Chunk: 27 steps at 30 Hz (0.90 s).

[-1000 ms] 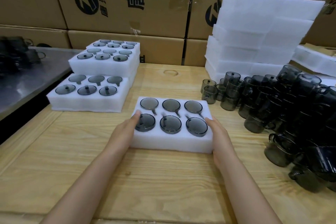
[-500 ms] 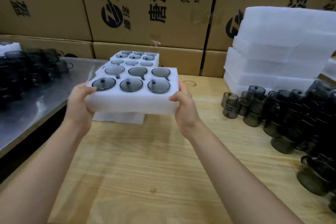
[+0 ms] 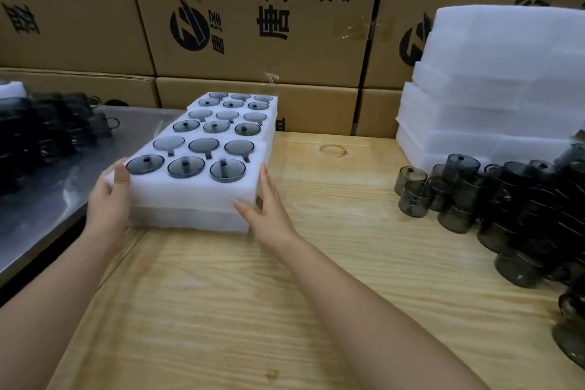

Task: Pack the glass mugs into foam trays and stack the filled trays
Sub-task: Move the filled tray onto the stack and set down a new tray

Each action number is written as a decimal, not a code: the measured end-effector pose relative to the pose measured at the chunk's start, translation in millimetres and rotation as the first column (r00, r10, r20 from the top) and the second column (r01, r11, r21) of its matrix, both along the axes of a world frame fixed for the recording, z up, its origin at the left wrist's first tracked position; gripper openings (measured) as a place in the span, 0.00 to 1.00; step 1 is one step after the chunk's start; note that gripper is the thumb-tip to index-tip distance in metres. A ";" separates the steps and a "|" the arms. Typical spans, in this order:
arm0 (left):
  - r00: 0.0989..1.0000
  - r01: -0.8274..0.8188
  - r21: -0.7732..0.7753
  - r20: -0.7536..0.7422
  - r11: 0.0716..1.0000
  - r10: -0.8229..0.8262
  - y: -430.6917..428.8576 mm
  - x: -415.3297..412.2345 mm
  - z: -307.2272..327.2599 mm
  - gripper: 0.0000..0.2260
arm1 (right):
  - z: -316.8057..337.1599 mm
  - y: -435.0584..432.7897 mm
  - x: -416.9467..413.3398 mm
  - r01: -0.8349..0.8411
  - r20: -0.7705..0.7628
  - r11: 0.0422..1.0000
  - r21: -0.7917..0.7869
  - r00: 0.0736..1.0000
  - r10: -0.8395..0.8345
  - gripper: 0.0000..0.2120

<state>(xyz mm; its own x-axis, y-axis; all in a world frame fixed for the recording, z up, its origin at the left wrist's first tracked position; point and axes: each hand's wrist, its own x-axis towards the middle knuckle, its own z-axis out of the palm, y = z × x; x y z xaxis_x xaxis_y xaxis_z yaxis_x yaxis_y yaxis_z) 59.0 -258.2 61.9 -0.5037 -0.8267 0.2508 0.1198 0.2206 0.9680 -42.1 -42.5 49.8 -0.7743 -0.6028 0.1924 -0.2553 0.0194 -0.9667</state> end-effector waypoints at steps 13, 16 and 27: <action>0.964 -0.165 -0.061 0.202 0.984 0.174 -24.0 -2.6 3.1 0.20 | 17.3 -9.1 -3.3 0.048 -0.006 0.970 0.238 0.999 -0.048 0.40; 0.900 -0.389 -0.246 0.104 0.887 0.424 11.4 -6.5 12.7 0.23 | 12.0 6.4 8.6 0.117 -0.150 0.923 0.366 0.986 -0.066 0.36; 0.858 0.470 -0.389 0.413 0.792 -0.306 278.8 -54.0 -30.6 0.18 | -22.8 166.2 26.2 0.448 -0.152 0.885 0.122 0.890 -0.430 0.11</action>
